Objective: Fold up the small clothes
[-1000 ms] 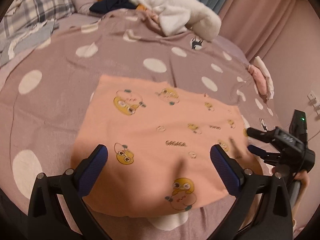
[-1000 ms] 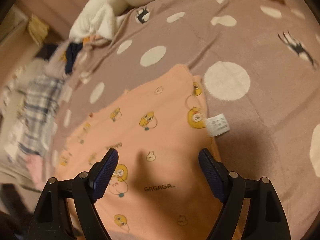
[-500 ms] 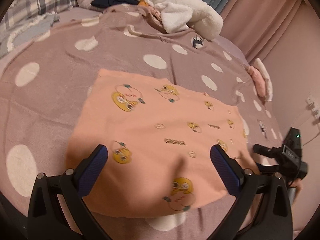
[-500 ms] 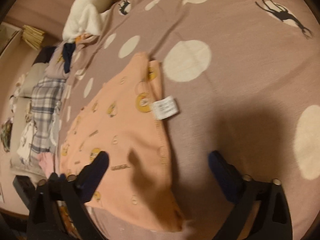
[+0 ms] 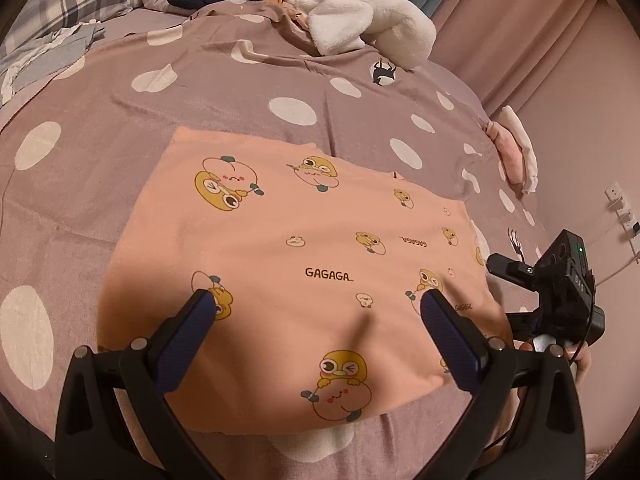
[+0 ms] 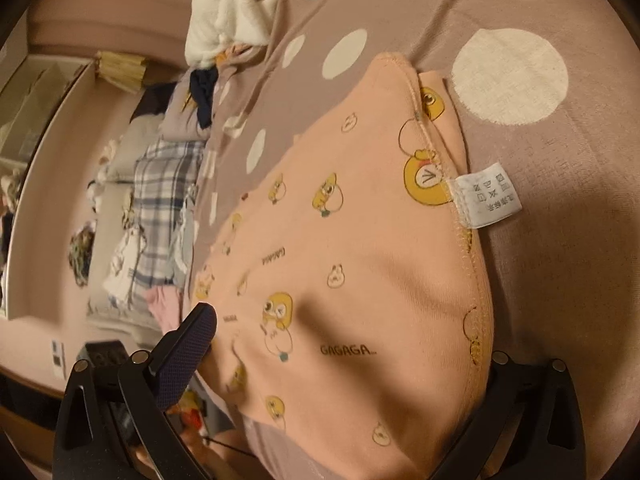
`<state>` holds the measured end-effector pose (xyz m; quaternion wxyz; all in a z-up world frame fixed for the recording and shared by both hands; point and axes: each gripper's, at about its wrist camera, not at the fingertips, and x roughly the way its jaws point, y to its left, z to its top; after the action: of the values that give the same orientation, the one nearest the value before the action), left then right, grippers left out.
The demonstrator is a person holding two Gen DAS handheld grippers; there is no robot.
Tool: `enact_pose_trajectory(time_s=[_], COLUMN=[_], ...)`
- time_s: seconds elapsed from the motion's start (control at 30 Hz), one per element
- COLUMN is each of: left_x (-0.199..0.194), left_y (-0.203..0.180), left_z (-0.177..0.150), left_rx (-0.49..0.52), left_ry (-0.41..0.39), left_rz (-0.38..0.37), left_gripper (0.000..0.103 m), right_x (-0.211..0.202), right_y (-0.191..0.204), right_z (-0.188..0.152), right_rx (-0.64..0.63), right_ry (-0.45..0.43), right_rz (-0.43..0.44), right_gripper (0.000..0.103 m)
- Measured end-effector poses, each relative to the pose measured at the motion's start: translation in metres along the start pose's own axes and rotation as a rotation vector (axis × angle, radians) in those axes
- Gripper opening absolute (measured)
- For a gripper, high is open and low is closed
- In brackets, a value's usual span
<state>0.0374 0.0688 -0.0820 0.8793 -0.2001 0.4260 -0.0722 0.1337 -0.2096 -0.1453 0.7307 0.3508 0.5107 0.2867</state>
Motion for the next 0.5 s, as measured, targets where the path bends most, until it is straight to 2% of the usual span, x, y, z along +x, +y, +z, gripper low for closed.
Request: enact_pose_trajectory(time_s=[0.07, 0.13, 0.17, 0.23, 0.33, 0.5], left_x=[0.0, -0.001, -0.001, -0.001, -0.001, -0.007], left_y=[0.001, 0.002, 0.002, 0.002, 0.004, 0.015], left_z=[0.001, 0.001, 0.001, 0.001, 0.0, 0.002], left_rx=[-0.001, -0.001, 0.003, 0.015, 0.014, -0.027], left_ry=[0.0, -0.005, -0.004, 0.005, 0.007, 0.003], left_rz=[0.006, 0.013, 0.018, 0.03, 0.037, 0.024], left_gripper=[0.102, 0.102, 0.102, 0.102, 0.102, 0.102], right_x=[-0.003, -0.008, -0.008, -0.009, -0.007, -0.01], right_y=[0.0, -0.007, -0.009, -0.012, -0.009, -0.007], right_z=[-0.001, 0.0, 0.0, 0.0, 0.001, 0.0], right_rx=[0.014, 0.032, 0.043, 0.048, 0.028, 0.024], right_ry=[-0.023, -0.039, -0.046, -0.054, -0.07, -0.109], right_rz=[-0.031, -0.075, -0.095, -0.136, -0.165, -0.163], right_gripper=[0.085, 0.058, 0.052, 0.032, 0.018, 0.016])
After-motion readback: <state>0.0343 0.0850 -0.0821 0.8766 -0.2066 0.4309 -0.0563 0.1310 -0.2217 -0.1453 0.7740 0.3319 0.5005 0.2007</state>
